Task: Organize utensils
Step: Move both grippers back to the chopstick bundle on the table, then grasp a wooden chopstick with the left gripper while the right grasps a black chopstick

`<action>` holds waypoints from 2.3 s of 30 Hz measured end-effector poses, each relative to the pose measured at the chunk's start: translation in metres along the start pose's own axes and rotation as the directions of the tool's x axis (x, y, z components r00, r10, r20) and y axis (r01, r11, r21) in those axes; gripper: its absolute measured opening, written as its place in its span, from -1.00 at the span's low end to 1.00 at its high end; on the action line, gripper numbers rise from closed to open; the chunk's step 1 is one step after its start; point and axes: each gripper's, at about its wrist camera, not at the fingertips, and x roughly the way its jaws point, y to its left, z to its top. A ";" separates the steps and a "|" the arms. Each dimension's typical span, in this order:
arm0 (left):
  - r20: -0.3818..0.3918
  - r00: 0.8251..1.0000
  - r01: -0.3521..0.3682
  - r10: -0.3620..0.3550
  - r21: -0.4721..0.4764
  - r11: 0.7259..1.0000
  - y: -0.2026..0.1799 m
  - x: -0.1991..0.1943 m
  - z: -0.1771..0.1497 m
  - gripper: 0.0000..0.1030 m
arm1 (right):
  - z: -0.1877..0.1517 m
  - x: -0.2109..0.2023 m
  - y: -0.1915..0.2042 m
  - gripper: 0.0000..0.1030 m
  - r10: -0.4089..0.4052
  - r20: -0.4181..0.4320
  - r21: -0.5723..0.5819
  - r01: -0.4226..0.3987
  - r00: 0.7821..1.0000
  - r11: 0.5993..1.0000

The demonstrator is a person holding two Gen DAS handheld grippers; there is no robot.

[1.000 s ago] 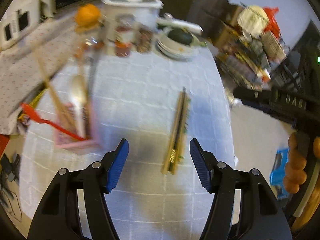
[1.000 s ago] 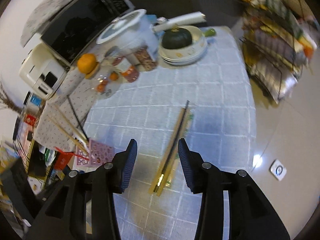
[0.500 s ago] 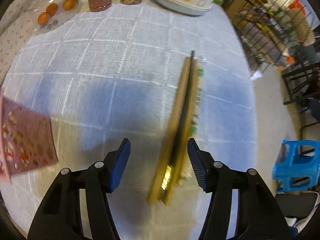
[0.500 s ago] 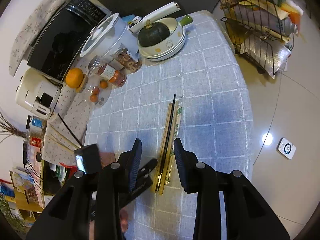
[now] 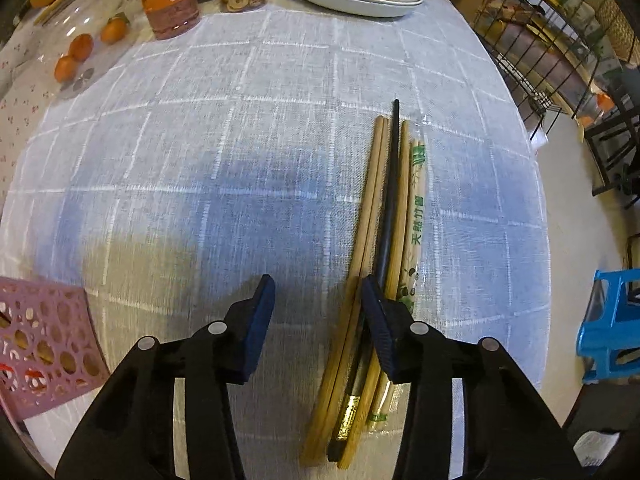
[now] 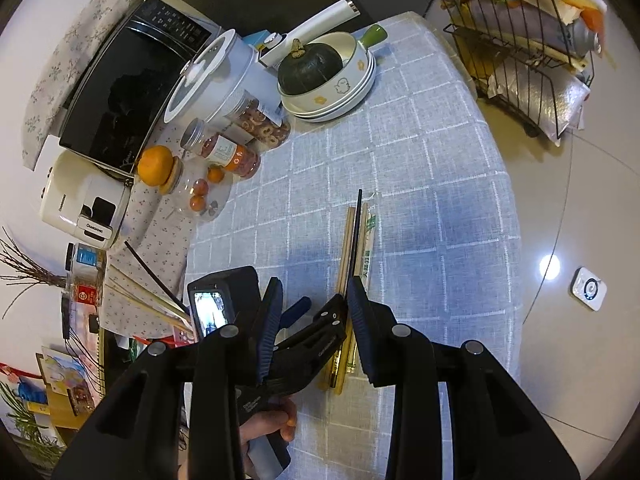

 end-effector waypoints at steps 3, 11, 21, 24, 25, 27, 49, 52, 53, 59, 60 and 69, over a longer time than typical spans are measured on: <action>-0.006 1.000 0.018 -0.018 -0.008 1.000 -0.001 0.001 0.006 -0.38 | 0.001 -0.001 -0.001 -0.31 0.002 0.006 0.012 -0.002 1.000 1.000; -0.025 1.000 -0.006 0.007 0.036 0.999 -0.028 0.016 0.043 -0.48 | 0.010 -0.018 -0.021 -0.31 -0.008 0.052 0.080 0.004 0.999 0.997; -0.006 0.997 0.075 -0.076 -0.031 0.997 0.010 -0.003 0.025 -0.85 | 0.018 0.001 -0.035 -0.31 -0.080 0.015 0.057 0.079 0.997 0.995; 0.058 0.988 0.144 -0.140 -0.054 0.988 0.019 -0.039 0.004 -0.85 | 0.024 0.017 -0.033 -0.37 -0.100 -0.007 0.022 0.100 0.995 0.995; 0.073 0.987 0.146 -0.142 -0.051 0.988 0.018 -0.050 0.000 -0.85 | 0.025 0.024 -0.030 -0.44 -0.106 -0.019 0.003 0.106 0.994 0.994; 0.135 0.979 0.158 -0.153 -0.031 0.987 0.013 -0.082 -0.011 -0.85 | 0.022 0.046 -0.022 -0.60 -0.114 -0.066 -0.047 0.111 0.991 0.993; 0.365 0.902 0.264 -0.230 -0.047 0.963 0.061 -0.188 -0.068 -0.84 | -0.003 0.170 0.004 -0.93 -0.279 -0.247 -0.189 0.236 0.928 0.953; 0.370 0.901 0.263 -0.227 -0.048 0.964 0.064 -0.190 -0.068 -0.84 | 0.002 0.169 0.000 -0.80 -0.310 -0.241 -0.164 0.276 0.920 0.947; 0.371 0.900 0.264 -0.228 -0.049 0.963 0.065 -0.190 -0.068 -0.84 | 0.003 0.166 0.000 -0.80 -0.304 -0.239 -0.162 0.271 0.922 0.949; 0.378 0.898 0.263 -0.227 -0.047 0.964 0.068 -0.192 -0.069 -0.84 | 0.015 0.151 -0.002 -0.79 -0.279 -0.210 -0.142 0.253 0.937 0.957; 0.378 0.897 0.266 -0.229 -0.047 0.963 0.068 -0.192 -0.069 -0.84 | 0.015 0.151 -0.004 -0.73 -0.289 -0.215 -0.144 0.263 0.933 0.954; 0.384 0.897 0.251 -0.219 -0.034 0.967 0.066 -0.193 -0.068 -0.84 | 0.009 0.169 -0.007 -0.84 -0.330 -0.228 -0.178 0.294 0.916 0.939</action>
